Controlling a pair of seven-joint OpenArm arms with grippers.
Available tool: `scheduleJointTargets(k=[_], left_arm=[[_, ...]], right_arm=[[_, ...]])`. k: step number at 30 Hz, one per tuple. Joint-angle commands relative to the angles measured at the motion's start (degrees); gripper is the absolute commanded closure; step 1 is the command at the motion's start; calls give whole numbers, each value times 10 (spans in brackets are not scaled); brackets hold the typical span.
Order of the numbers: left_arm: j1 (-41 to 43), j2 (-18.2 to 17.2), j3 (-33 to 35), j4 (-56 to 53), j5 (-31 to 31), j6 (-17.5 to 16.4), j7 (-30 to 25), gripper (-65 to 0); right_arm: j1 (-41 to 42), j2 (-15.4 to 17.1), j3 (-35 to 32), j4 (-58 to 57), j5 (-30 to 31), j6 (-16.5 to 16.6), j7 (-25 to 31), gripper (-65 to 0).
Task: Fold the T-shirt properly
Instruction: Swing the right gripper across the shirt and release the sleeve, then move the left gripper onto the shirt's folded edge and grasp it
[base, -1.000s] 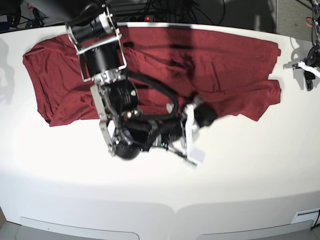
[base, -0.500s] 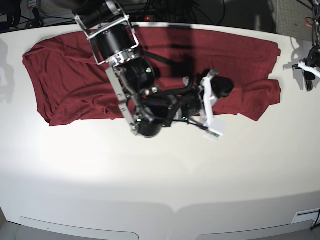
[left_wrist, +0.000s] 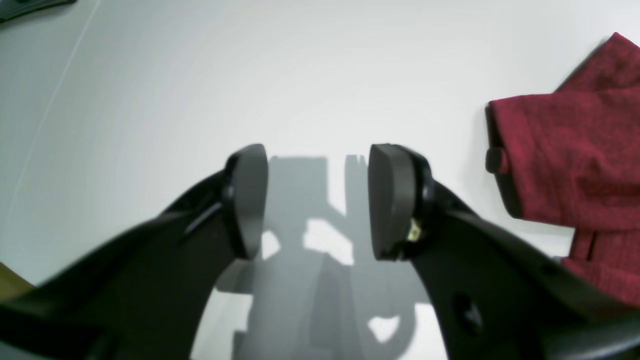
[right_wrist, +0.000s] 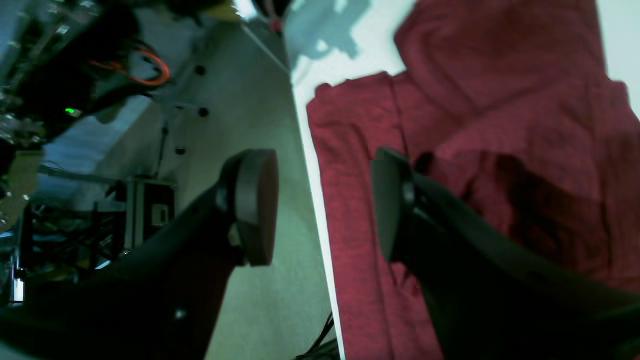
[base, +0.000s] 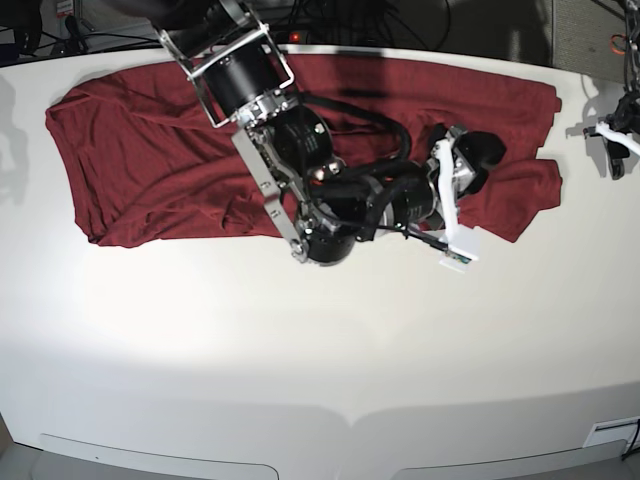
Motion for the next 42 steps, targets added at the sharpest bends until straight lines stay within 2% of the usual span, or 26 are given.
scheduleJointTargets(k=[1,3,5,7,9,11,13,17,21,27,28,33,37,42], left_arm=[[-1,-10,-5,11,-4,4,-11,-304],[-1,-10,-5,11,-12,4,-11,-304],[-1,-10,-5,11,-40,-8,-11,-304],[-1,-10,-5,11,-71,-63,-10,-304],[-1,-10,-5,11,-103,-119,-8,-304],[-1,-10,-5,11,-125,-149,-7,-304],[-2,-10,-5,12,-146,-165,-3,-304],[-2,-6,-2,31,-167,-175,4,-304],[-2,22,6,92,-163,-177,24,-304],[-3,60,98,166,-88,-176,26,-304],[-3,64,117,170,-76,-175,25,-304],[-18,85,209,172,-17,-117,12,-304],[-43,104,277,172,47,-84,13,-304],[-73,122,328,166,132,20,35,-304]], right_arm=[[16,-8,2,11,15,3,10,-301],[25,-8,10,11,9,3,-10,-301],[41,-7,28,11,9,3,-63,-300],[59,-2,52,11,9,3,-113,-299],[75,16,77,11,9,3,-115,-299],[89,35,107,11,9,3,-115,-299],[98,61,139,11,9,3,-113,-299],[106,126,193,11,-13,3,-96,-299],[106,189,225,11,-18,3,-90,-299],[106,259,242,11,-18,3,-90,-299],[106,267,242,11,-19,3,-90,-299],[104,291,242,11,-18,3,-89,-299],[96,291,242,11,-18,3,-89,-299],[90,292,242,11,-19,3,-90,-299]])
